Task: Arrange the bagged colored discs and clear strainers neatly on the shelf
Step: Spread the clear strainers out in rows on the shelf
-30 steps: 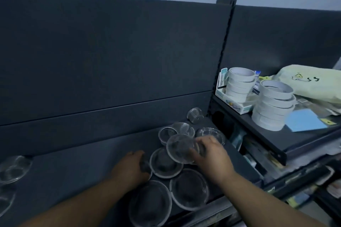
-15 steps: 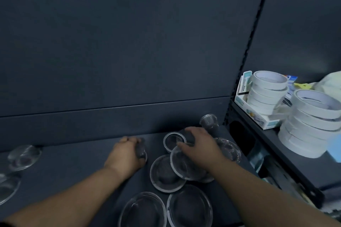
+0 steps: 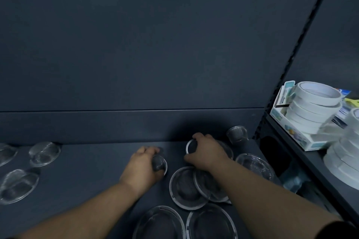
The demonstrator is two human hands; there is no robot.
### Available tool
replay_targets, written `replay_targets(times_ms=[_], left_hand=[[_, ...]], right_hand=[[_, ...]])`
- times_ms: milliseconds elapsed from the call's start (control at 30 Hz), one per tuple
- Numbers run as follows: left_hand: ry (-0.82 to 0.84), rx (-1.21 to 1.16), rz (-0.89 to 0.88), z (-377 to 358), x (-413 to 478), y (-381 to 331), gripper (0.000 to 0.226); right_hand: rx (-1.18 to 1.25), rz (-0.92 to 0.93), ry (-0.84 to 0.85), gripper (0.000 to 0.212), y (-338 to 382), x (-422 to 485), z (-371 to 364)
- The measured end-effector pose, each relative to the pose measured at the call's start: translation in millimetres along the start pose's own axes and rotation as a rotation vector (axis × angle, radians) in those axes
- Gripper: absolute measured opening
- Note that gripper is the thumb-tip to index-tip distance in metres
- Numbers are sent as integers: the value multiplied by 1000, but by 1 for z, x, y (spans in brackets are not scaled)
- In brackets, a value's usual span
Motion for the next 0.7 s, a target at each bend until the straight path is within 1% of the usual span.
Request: replay_targets(times_ms=[233, 333, 400, 467, 633, 700], left_hand=[[17, -44, 4, 0, -1, 9, 64], [17, -67, 8, 4, -4, 18, 63], [8, -84, 10, 9, -6, 25, 62], [3, -88, 7, 16, -8, 35, 62], [-5, -93, -16, 43, -16, 73, 62], [-10, -111, -9, 57, -21, 92, 61]], right_hand=[[313, 70, -228, 74, 13, -16, 10], [469, -16, -262, 66, 23, -23, 4], [576, -112, -256, 57, 30, -28, 0], [641, -213, -226, 53, 41, -35, -4], [686, -335, -121, 60, 77, -54, -33], [700, -346, -79, 69, 94, -62, -48]])
Point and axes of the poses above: each hand's wrist, its own x-axis towards the middle knuckle, its own z-axis out of the back of the hand, y = z × x, the point moved 2 cm from there along x, towards the middle knuckle, and after that the axes turned 5 degrees about -y, right-handed, at the moved point
